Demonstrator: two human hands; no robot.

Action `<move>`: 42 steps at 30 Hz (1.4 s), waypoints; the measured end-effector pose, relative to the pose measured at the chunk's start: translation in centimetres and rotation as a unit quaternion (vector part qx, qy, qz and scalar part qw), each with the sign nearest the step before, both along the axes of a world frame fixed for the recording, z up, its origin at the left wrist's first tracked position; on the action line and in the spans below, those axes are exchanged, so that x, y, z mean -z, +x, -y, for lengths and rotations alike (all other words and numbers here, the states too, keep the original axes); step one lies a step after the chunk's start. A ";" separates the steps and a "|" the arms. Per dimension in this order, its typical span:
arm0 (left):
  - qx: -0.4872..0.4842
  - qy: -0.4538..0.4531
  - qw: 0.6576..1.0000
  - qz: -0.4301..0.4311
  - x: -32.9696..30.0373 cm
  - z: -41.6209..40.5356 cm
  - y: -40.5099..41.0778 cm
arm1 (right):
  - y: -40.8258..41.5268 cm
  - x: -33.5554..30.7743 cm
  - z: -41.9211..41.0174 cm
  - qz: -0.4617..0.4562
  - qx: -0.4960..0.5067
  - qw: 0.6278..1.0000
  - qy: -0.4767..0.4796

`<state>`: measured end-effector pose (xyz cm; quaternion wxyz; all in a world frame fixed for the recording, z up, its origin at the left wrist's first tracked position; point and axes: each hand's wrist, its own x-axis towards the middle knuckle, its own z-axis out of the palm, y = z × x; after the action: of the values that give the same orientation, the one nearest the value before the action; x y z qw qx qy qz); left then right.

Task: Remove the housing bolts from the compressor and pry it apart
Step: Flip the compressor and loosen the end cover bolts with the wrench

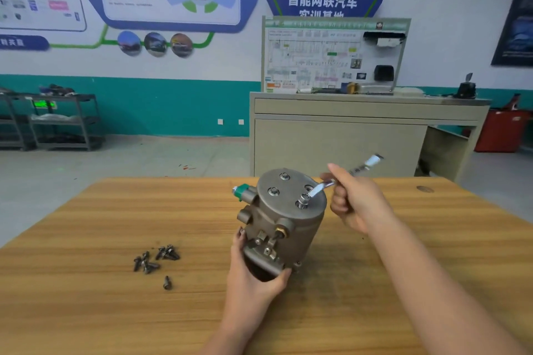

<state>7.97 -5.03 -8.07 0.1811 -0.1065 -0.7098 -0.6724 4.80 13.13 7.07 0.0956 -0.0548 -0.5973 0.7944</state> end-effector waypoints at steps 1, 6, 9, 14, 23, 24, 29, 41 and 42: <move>0.003 0.005 1.000 0.000 0.0 0.1 0.0 | -0.8 -1.3 0.3 0.022 -0.017 0.998 0.048; 0.007 -0.008 1.000 -0.005 0.2 0.7 -0.2 | -1.7 -6.1 5.8 -0.017 0.009 0.873 0.487; 0.010 -0.010 1.000 0.013 0.6 0.9 -0.4 | 1.1 -6.2 9.6 -0.093 0.004 0.759 0.644; 0.012 -0.030 0.999 0.007 0.5 1.0 -0.5 | 7.3 -1.7 9.2 -0.312 0.066 0.662 0.678; -0.139 -0.076 0.962 -0.222 -0.9 0.3 2.0 | 9.5 4.5 2.6 -0.275 -0.024 0.950 0.146; -0.158 -0.077 0.945 -0.274 -2.0 0.3 2.4 | 9.3 4.6 2.4 -0.247 -0.047 0.965 0.074; -0.126 -0.336 0.875 -0.324 -11.4 0.3 1.9 | 7.8 4.0 2.0 -0.179 -0.036 0.973 -0.143; 0.011 -0.449 0.877 -0.168 -16.0 -0.3 -0.7 | 5.2 1.8 -0.4 -0.092 -0.125 0.971 -0.182; 0.005 -0.441 0.883 -0.162 -16.0 -0.4 -0.7 | 5.0 1.6 -0.4 -0.096 -0.130 0.967 -0.196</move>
<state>7.31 -4.61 7.95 0.2241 -0.2861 -0.8932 -0.2647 9.80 13.58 5.45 0.0353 0.0822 -0.4200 0.9031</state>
